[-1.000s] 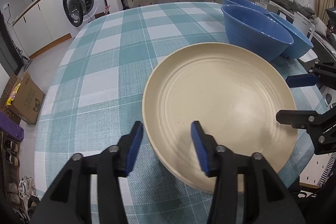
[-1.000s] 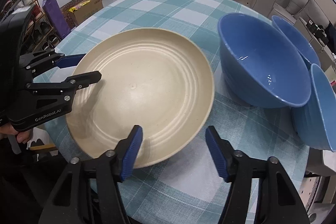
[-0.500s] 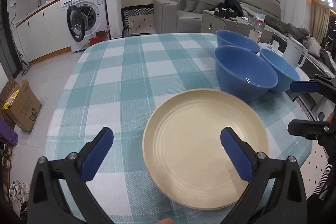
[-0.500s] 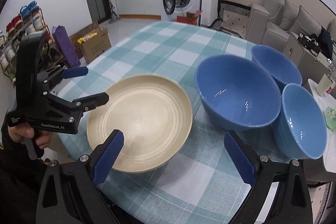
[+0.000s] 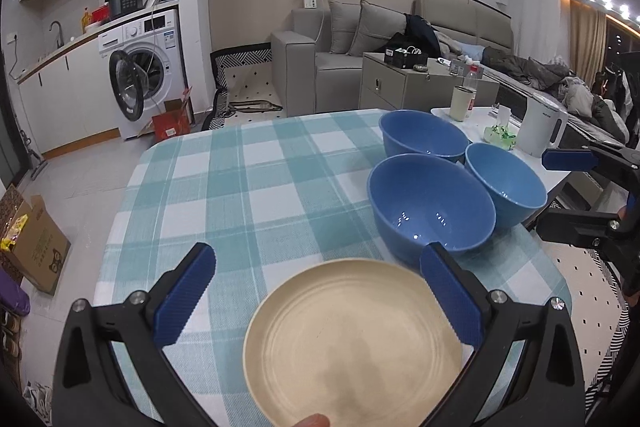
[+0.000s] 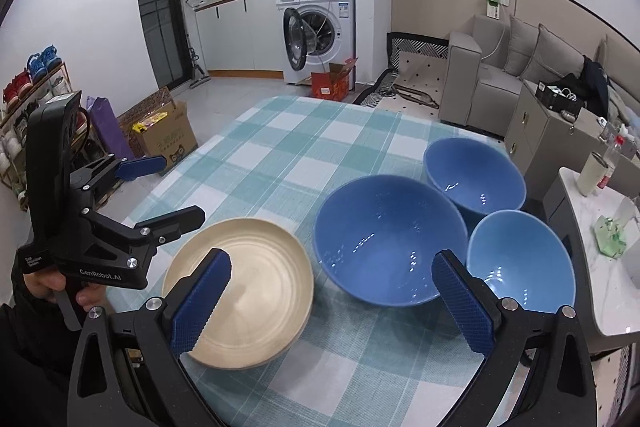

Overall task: Organize plates and bowls
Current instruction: 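Pull both grippers back from the plates toward the blue bowls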

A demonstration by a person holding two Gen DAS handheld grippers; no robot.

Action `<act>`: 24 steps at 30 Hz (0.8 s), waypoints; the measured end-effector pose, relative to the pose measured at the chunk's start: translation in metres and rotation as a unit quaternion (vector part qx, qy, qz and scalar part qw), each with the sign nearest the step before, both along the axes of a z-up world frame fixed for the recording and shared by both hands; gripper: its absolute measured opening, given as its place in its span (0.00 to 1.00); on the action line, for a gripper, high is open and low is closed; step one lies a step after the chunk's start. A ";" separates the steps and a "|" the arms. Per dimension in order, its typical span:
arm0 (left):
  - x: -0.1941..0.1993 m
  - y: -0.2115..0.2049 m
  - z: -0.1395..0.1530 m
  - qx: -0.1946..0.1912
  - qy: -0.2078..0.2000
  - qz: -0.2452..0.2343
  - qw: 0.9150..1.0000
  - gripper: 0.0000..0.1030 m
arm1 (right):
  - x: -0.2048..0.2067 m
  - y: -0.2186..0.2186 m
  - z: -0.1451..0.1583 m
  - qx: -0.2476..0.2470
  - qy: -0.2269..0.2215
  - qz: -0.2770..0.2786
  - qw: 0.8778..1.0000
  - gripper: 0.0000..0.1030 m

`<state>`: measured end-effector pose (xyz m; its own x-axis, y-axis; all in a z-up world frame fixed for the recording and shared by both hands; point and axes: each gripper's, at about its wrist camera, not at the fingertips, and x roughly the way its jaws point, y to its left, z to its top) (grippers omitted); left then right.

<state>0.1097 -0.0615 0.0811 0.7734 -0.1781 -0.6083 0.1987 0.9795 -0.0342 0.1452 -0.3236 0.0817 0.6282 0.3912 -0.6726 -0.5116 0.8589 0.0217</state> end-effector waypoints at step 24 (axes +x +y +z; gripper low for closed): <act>0.081 -0.032 0.024 -0.027 0.020 -0.008 0.999 1.00 | 0.064 -0.047 0.022 0.024 0.012 -0.057 0.998 0.99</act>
